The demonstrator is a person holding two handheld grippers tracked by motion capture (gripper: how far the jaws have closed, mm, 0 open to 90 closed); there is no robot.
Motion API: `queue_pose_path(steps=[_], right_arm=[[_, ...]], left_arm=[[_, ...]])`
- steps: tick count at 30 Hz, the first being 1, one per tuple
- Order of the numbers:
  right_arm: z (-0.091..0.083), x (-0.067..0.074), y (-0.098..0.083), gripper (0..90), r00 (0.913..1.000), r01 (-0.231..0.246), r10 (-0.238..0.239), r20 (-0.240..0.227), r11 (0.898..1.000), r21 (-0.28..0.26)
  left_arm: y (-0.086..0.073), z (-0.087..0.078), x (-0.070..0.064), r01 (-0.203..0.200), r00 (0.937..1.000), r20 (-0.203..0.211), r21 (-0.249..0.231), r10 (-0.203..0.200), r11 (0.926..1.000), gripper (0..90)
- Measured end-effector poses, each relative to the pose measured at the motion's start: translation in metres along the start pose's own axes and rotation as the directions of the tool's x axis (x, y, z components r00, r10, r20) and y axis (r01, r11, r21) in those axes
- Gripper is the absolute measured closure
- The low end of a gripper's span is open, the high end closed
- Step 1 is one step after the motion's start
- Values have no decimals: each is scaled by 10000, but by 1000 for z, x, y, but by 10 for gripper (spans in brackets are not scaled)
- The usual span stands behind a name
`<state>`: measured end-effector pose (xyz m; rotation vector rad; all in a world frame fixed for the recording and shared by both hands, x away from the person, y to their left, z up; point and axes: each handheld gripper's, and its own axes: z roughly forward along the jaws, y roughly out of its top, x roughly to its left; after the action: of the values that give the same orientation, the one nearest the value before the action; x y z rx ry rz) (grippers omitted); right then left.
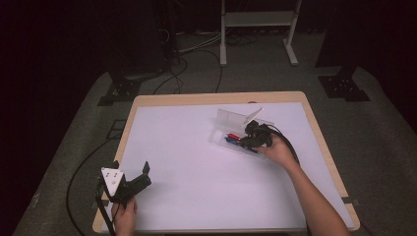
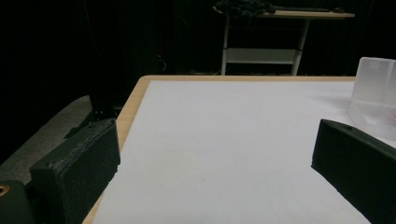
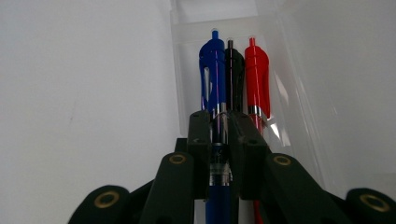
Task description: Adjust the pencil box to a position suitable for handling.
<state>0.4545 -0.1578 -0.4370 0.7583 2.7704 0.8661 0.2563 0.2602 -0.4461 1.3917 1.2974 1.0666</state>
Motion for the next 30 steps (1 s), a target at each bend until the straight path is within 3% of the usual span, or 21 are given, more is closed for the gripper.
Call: queue_pose_path(steps=[3,18,30], right_arm=[[0,0,0,743,9999,-126,126,-74,9999,4],[-12,2,-3,769,9993,-358,353,-140,9986,-396],[-38,3,-17,639,9974,-727,723,-80,9910,-1128]], left_arm=[[0,0,0,10,10000,11,-3,-10,10000,3],[0,-1,0,20,10000,11,-63,-19,10000,4],[0,-1,-1,-16,10000,69,-62,16,10000,3]])
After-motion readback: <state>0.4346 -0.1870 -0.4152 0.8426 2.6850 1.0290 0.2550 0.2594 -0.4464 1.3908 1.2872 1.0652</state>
